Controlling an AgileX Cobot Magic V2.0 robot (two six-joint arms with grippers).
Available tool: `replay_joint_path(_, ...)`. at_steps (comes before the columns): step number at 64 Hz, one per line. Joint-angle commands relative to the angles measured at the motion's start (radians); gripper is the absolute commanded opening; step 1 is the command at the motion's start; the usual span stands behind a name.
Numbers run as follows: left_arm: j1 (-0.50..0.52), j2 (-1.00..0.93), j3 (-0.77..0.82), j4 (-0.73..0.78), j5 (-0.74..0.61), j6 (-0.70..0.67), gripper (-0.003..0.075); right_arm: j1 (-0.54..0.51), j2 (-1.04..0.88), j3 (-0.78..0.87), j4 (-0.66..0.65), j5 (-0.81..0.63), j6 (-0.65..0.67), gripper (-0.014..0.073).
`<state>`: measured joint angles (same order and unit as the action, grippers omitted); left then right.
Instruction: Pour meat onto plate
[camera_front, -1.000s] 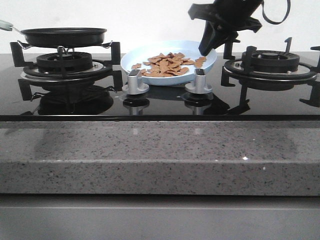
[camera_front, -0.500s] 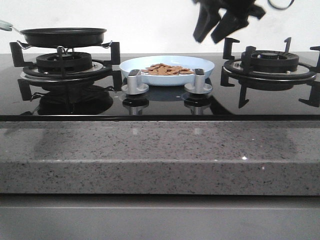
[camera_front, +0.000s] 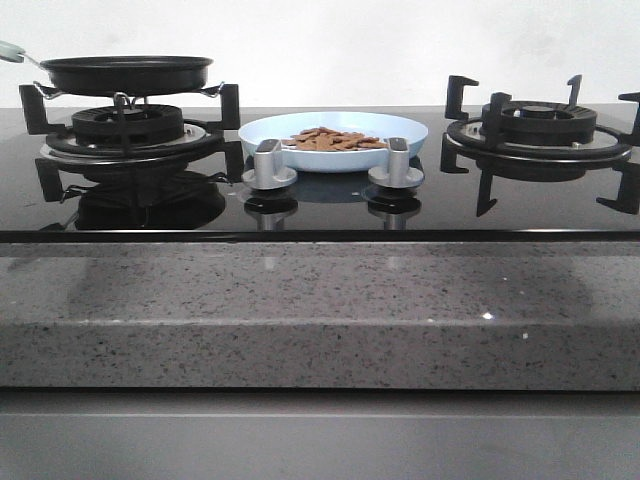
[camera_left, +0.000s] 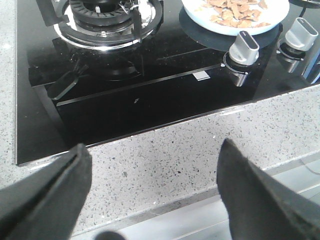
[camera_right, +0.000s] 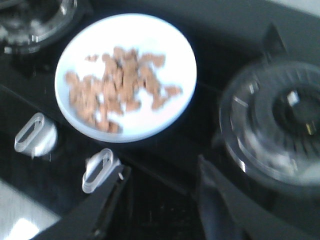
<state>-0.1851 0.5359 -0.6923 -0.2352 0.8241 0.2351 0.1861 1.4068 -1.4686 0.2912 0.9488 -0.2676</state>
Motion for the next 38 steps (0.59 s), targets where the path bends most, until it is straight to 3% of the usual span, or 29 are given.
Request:
replay_joint_path(1, -0.009, 0.004, -0.025, -0.013, -0.063, -0.009, 0.0512, -0.004, -0.152, 0.104, -0.038, -0.073, 0.022, 0.0328)
replay_joint_path(13, -0.009, 0.004, -0.025, -0.013, -0.063, -0.009, 0.0512, -0.010, -0.381, 0.346, -0.121, -0.078, 0.102, 0.0328)
replay_joint_path(38, -0.009, 0.004, -0.025, -0.013, -0.063, -0.009, 0.0512, -0.010, -0.766, 0.700, -0.094, -0.042, 0.139, 0.0328)
